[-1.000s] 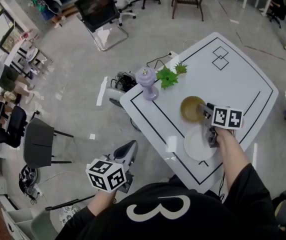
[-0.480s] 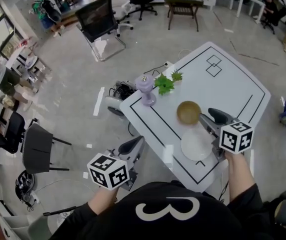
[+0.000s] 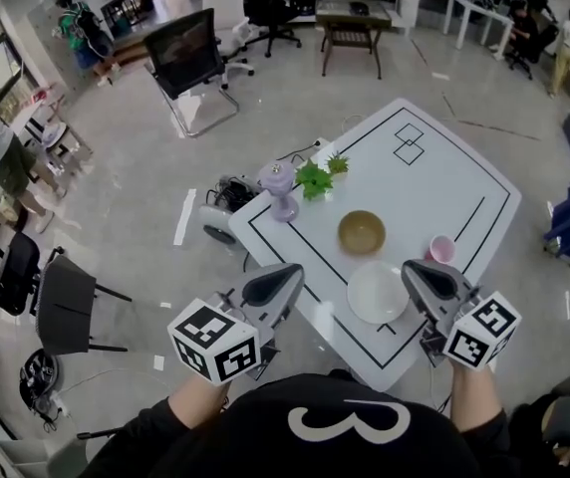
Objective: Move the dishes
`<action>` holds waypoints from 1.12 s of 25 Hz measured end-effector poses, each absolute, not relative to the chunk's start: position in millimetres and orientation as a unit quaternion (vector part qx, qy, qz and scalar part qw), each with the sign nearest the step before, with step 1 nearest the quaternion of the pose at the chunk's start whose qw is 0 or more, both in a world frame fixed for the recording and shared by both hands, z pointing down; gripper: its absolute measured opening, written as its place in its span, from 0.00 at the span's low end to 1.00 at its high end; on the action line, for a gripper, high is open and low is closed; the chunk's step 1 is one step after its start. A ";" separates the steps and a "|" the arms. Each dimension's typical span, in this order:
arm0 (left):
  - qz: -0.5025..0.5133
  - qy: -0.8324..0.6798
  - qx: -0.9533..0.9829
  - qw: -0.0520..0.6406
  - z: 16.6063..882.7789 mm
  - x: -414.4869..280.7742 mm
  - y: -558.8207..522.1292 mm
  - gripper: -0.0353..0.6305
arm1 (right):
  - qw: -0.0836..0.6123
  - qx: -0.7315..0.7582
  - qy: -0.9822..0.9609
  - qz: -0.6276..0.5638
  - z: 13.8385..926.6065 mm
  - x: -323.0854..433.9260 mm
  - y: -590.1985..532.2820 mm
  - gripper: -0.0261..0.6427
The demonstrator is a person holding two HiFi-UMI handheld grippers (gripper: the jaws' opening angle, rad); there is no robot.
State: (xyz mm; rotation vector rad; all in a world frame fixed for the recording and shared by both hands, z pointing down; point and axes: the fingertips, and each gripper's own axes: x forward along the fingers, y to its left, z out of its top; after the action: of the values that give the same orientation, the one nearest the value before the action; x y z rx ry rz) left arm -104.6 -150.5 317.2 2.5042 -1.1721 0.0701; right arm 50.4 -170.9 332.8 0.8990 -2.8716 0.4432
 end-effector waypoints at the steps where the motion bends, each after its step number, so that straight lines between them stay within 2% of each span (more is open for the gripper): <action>1: 0.025 -0.408 0.894 0.184 314.6 -98.9 -149.9 0.06 | 0.041 0.294 -0.944 0.148 331.5 53.6 -167.9 0.05; 9: 0.022 -0.367 0.914 0.169 302.1 -74.4 -142.2 0.06 | -0.021 0.289 -0.946 0.147 312.8 63.1 -145.5 0.05; 28: 0.016 -0.332 0.924 0.187 315.9 -46.0 -139.0 0.05 | 0.003 0.308 -0.941 0.139 321.5 75.4 -130.8 0.05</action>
State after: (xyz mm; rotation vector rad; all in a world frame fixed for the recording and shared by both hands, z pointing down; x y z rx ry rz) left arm -46.0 -139.0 315.9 2.6022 -0.9343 0.0460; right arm 75.4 -130.8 321.5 0.9647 -2.9521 0.4357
